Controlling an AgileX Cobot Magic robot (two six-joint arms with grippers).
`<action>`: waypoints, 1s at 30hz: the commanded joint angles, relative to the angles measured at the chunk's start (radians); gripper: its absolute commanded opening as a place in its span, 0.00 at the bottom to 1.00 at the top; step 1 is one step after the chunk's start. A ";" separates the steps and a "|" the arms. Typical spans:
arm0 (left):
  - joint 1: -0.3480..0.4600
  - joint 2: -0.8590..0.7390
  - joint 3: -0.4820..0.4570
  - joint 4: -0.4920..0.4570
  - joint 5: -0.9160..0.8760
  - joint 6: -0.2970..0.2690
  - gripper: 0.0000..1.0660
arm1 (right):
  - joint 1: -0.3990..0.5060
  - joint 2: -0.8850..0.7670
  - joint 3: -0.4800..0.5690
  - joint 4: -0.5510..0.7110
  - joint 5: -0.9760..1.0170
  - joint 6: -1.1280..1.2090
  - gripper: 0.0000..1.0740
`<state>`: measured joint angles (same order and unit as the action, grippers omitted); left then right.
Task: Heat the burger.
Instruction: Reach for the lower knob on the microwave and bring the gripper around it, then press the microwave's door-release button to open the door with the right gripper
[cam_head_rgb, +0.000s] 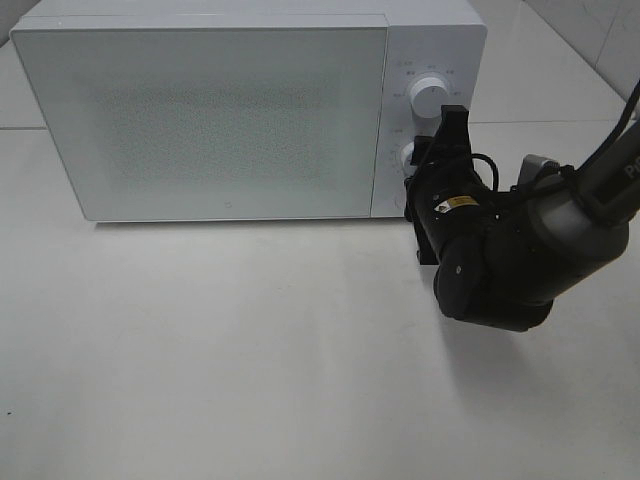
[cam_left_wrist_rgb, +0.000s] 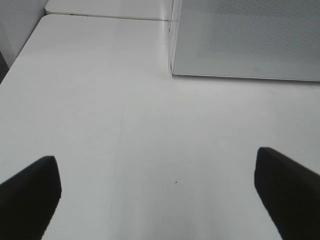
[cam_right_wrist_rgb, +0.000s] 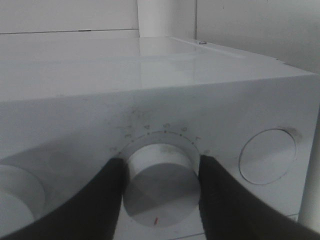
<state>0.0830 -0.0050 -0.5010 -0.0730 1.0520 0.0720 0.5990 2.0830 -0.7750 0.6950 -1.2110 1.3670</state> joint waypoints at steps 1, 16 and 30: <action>0.001 -0.025 0.004 -0.006 -0.014 -0.007 0.92 | -0.004 0.000 -0.011 0.019 -0.105 0.000 0.21; 0.001 -0.025 0.004 -0.006 -0.014 -0.007 0.92 | -0.004 -0.026 0.035 0.011 -0.124 -0.041 0.77; 0.001 -0.025 0.004 -0.006 -0.014 -0.007 0.92 | -0.001 -0.163 0.229 -0.092 -0.048 -0.141 0.70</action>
<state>0.0830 -0.0050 -0.5010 -0.0730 1.0520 0.0720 0.5980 1.9350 -0.5520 0.6220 -1.2120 1.2550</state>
